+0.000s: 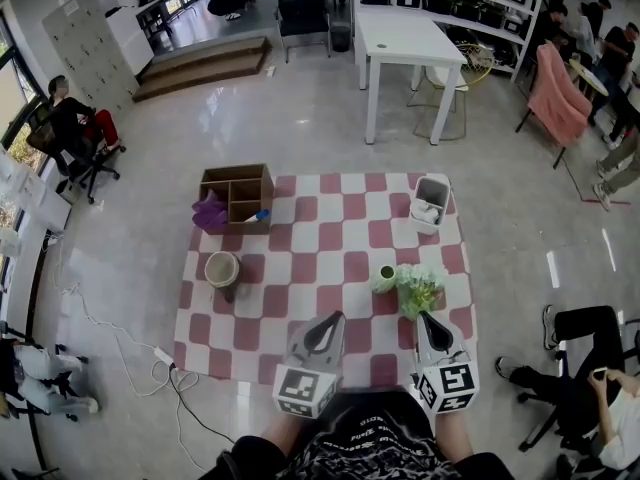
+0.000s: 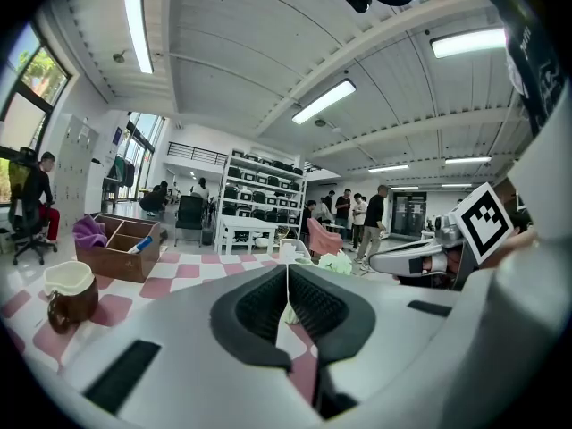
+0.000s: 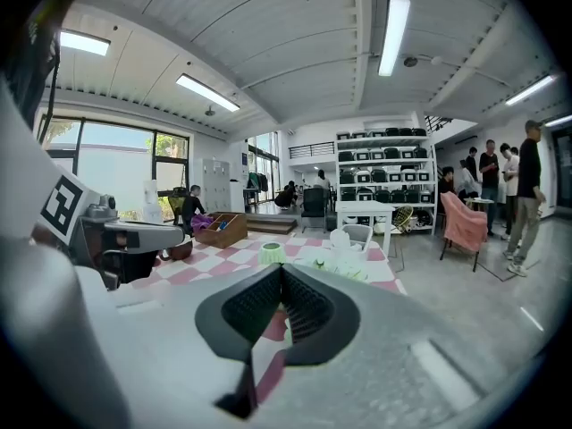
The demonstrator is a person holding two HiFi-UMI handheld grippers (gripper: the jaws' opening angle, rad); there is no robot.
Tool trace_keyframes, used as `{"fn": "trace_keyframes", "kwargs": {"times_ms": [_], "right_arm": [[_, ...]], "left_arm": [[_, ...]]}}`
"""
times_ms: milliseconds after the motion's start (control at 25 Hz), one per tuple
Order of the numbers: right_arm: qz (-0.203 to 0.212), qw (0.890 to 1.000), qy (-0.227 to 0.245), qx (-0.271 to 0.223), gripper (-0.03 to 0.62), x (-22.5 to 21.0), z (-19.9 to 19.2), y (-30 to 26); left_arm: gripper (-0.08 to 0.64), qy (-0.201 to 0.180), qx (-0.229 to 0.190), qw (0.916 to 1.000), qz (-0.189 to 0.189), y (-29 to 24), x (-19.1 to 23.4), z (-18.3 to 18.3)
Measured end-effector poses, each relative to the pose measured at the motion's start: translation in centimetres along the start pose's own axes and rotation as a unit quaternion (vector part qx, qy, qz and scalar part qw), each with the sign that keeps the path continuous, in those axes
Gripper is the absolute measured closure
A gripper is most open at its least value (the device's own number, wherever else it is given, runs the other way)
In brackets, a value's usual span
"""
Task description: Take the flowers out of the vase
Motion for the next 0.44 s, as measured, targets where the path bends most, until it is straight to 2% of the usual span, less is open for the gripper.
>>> {"fn": "trace_keyframes", "kwargs": {"times_ms": [440], "right_arm": [[-0.003,1.000,0.004,0.009,0.588,-0.75,-0.37,0.07]], "left_arm": [[0.546,-0.005,0.008,0.9998,-0.016,-1.06,-0.84,0.04]]}}
Point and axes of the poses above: the fingertips, and each gripper's own axes: y backward along the fingers, x to its left, z out of its top, the point moved 5 cm from there along y, backward along the fingers, and after that the axes turned 11 degrees about z, right-handed, at the moved point
